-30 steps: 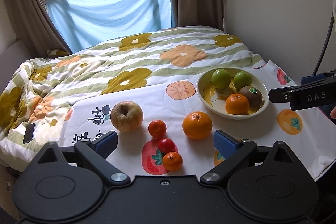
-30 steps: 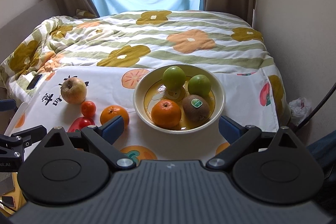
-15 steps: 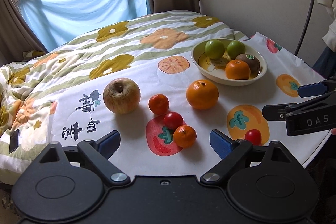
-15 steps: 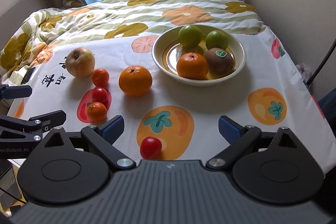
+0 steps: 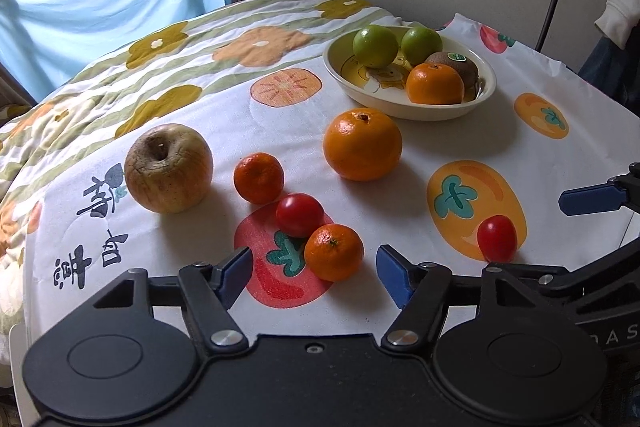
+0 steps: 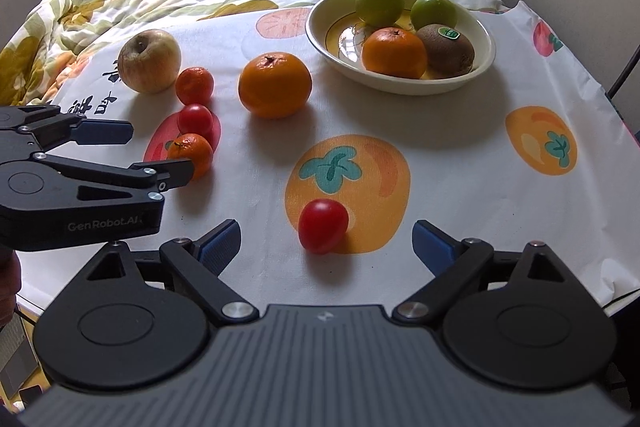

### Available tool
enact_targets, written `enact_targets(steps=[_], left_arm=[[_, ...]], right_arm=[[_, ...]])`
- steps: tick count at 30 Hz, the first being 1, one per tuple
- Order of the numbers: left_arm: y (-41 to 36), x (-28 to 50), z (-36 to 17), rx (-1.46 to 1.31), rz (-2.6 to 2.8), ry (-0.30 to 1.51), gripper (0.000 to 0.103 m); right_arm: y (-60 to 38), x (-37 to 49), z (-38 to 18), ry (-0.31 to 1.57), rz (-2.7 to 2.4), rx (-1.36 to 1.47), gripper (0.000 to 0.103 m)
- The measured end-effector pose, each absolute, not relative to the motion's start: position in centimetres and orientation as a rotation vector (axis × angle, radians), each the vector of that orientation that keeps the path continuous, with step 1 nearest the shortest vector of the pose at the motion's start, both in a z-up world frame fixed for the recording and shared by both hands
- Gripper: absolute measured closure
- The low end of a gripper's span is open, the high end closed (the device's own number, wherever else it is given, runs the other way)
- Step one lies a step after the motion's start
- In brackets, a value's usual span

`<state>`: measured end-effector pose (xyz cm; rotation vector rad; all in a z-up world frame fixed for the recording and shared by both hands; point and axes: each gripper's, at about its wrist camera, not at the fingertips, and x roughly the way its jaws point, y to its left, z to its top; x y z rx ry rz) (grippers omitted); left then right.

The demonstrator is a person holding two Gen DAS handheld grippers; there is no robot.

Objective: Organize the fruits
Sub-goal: 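Move both tools back toward the remaining tomatoes and tangerines, then grasp a tangerine with the left tool while the right tool grasps a red tomato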

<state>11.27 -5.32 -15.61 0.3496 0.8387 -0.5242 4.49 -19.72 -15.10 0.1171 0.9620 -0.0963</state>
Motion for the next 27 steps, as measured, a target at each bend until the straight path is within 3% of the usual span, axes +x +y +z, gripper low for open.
enact_targets(steps=[3, 13, 22, 27], left_arm=[[-5.8, 11.7, -16.5, 0.364, -0.549, 0.853, 0.037], [-6.0, 12.3, -18.0, 0.37, -0.583, 0.867, 0.06], [-5.9, 12.0, -18.0, 0.378, -0.582, 0.856, 0.063], [-5.2, 11.6, -18.0, 0.383, -0.567, 0.857, 0.063]], right_arm=[[-19.6, 4.8, -15.6, 0.977, -0.1, 0.125, 0.0], [-19.5, 5.6, -16.7, 1.015, -0.099, 0.142, 0.014], [-19.7, 5.8, -17.0, 1.021, -0.109, 0.144, 0.026], [-19.8, 5.9, -17.3, 1.02, -0.116, 0.144, 0.027]])
